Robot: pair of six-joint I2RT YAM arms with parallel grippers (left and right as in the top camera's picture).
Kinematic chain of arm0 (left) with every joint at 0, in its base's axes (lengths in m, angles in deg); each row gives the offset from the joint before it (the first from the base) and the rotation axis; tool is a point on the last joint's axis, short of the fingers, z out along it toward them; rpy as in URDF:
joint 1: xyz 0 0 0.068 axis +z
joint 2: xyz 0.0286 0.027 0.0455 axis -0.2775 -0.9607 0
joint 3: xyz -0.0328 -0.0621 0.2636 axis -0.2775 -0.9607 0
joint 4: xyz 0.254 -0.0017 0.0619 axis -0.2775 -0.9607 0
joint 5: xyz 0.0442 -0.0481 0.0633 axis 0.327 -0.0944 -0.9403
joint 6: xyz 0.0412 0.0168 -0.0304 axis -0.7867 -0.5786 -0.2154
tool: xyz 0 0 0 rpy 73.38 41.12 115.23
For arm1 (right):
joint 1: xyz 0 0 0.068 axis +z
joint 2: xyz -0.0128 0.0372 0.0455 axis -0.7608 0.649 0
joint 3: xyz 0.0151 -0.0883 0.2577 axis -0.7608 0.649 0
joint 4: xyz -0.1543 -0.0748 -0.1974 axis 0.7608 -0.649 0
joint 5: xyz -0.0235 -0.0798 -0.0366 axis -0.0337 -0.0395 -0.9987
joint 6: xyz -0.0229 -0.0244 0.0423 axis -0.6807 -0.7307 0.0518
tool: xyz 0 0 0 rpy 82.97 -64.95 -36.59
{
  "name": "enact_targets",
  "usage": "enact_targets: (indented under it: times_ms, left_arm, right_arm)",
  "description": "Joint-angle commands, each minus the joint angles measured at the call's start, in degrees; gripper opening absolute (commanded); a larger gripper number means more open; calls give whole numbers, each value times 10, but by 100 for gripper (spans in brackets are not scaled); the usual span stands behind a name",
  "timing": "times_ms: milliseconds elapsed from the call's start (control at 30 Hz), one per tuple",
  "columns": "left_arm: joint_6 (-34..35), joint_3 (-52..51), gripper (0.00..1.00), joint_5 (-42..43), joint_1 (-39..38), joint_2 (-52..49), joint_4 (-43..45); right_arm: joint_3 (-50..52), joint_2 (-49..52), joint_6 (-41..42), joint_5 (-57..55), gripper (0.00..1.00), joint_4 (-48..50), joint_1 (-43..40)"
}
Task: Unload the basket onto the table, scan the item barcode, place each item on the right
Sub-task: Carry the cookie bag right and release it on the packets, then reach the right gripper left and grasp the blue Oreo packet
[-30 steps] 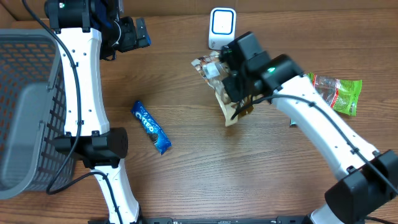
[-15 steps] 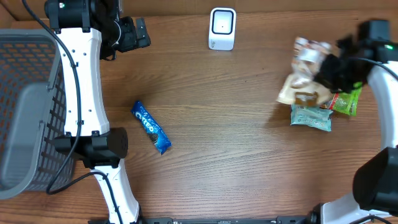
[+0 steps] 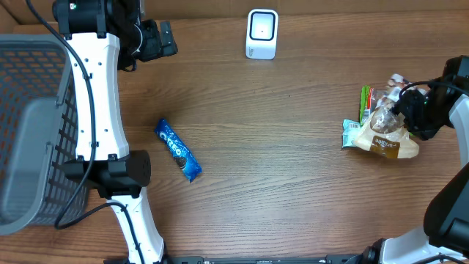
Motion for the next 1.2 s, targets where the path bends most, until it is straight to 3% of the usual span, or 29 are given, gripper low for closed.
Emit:
enact_targets:
  times_ms: [0,400,533,633,667,733,967,1167]
  left_arm:
    - [8,11,100,-2,-2,0,-1]
    - [8,11,100,-2,-2,0,-1]
    - [8,11,100,-2,-2,0,-1]
    - [8,11,100,-2,-2,0,-1]
    - [8,11,100,-2,-2,0,-1]
    - [8,11,100,-2,-2,0,-1]
    - [8,11,100,-2,-2,0,-1]
    - [8,11,100,-2,-2,0,-1]
  right_arm:
    - [-28,-7,-52,80,68,-5,5]
    - [-238,-7,-78,75,75,-153,46]
    - [-258,-7,-76,95,76,-150,48]
    - [-256,-7,-77,170,77,-132,66]
    - [-254,-7,-80,198,79,-119,78]
    - [-248,-7,-81,241,100,-90,111]
    - [-226,33,-63,270,100,13,269]
    - [-212,101,-32,247,82,67,414]
